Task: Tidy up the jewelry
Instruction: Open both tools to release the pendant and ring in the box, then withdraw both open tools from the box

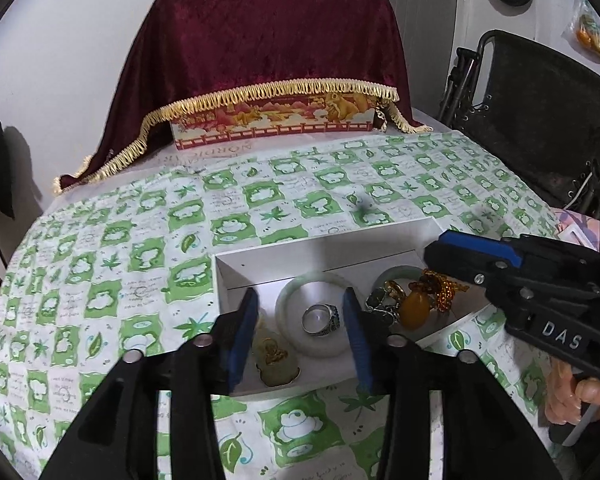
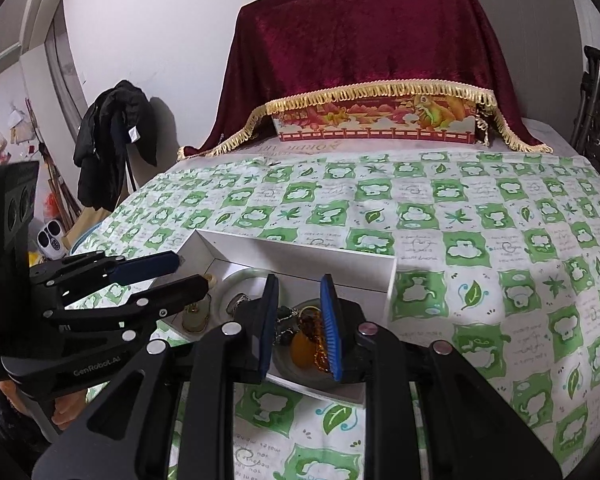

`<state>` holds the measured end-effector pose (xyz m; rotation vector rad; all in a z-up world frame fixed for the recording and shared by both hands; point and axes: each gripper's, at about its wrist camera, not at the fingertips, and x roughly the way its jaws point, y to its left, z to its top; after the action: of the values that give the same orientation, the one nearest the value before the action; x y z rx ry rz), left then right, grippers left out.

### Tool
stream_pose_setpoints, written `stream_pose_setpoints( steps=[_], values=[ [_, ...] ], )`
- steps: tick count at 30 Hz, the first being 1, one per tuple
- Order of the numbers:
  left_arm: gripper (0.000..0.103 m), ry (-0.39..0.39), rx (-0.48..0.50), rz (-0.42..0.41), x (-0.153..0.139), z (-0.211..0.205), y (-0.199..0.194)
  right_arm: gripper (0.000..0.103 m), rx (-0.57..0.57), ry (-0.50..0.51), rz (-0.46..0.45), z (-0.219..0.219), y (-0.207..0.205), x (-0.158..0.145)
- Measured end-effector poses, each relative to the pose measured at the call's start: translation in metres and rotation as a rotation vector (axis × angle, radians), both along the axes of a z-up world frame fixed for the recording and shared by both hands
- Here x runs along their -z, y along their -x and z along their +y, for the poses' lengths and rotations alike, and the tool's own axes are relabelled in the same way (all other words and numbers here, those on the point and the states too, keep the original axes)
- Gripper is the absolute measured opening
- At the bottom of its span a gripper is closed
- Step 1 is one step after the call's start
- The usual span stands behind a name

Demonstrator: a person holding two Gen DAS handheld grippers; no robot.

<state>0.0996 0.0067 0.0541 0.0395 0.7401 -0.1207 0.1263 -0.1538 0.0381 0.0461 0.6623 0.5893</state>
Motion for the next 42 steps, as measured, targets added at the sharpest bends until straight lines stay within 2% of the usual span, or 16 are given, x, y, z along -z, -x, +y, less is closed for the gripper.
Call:
stream_pose_setpoints(
  steps=[5, 12, 20, 26, 27, 28, 29, 30, 31, 35, 38, 42],
  values=[
    [0.055, -0.014, -0.016, -0.031, -0.007, -0.003, 0.010, 0.024, 0.017, -0.017, -0.026, -0.008, 0.009, -0.008],
    [0.065, -0.039, -0.040, -0.083, -0.017, -0.007, 0.026, 0.041, 0.038, -0.038, -0.071, -0.016, 0.030, -0.017],
    [0.074, -0.042, -0.087, -0.122, -0.025, -0.008, 0.047, 0.049, 0.063, -0.079, -0.103, -0.026, 0.049, -0.025],
    [0.085, -0.044, -0.132, -0.141, -0.028, -0.006, 0.059, 0.057, 0.083, -0.097, -0.109, -0.030, 0.060, -0.023],
    [0.091, -0.044, -0.139, -0.144, -0.028, -0.006, 0.061, 0.062, 0.092, -0.098, -0.111, -0.032, 0.061, -0.023],
    [0.096, -0.047, -0.149, -0.151, -0.029, -0.006, 0.063, 0.072, 0.104, -0.096, -0.114, -0.033, 0.063, -0.023],
    [0.098, -0.056, -0.159, -0.159, -0.030, -0.007, 0.064, 0.078, 0.128, -0.088, -0.120, -0.034, 0.065, -0.024],
    [0.100, -0.068, -0.168, -0.164, -0.030, -0.008, 0.066, 0.090, 0.141, -0.083, -0.125, -0.035, 0.067, -0.025],
    [0.100, -0.078, -0.174, -0.167, -0.031, -0.009, 0.067, 0.097, 0.152, -0.076, -0.133, -0.036, 0.069, -0.026],
    [0.100, -0.092, -0.160, -0.134, -0.028, -0.012, 0.066, 0.098, 0.190, -0.024, -0.118, -0.034, 0.069, -0.026],
    [0.100, -0.121, -0.196, -0.103, -0.024, -0.011, 0.062, 0.098, 0.212, 0.023, -0.035, -0.030, 0.060, -0.021],
    [0.100, -0.088, -0.205, -0.054, -0.023, -0.003, 0.059, 0.098, 0.202, -0.002, 0.031, -0.032, 0.058, -0.020]
  ],
)
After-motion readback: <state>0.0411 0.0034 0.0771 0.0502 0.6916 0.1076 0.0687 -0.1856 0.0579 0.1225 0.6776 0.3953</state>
